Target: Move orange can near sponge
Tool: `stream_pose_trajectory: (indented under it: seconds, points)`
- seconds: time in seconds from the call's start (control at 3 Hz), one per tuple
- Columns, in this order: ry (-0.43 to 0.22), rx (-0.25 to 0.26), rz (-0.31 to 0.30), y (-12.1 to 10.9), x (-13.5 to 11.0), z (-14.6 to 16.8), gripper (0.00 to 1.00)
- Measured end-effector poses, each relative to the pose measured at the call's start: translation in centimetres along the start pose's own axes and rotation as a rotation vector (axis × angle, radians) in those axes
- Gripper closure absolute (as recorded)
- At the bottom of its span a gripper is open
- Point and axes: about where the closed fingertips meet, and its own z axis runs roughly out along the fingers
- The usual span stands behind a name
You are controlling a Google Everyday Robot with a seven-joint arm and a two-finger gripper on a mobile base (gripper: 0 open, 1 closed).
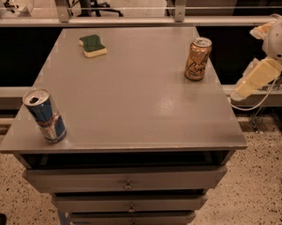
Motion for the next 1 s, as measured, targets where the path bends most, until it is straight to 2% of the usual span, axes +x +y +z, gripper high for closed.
stream_pose_trajectory:
  seconds: [0.33,0.67,1.0]
  points:
    - [-0.144,0.056,0.051,-3.4,-0.8,2.9,0.00]
    - [-0.273,0.067,0.104,-5.7,-2.5,6.2,0.00]
    - [-0.367,0.050,0.154,-7.0,-3.7,9.2,0.00]
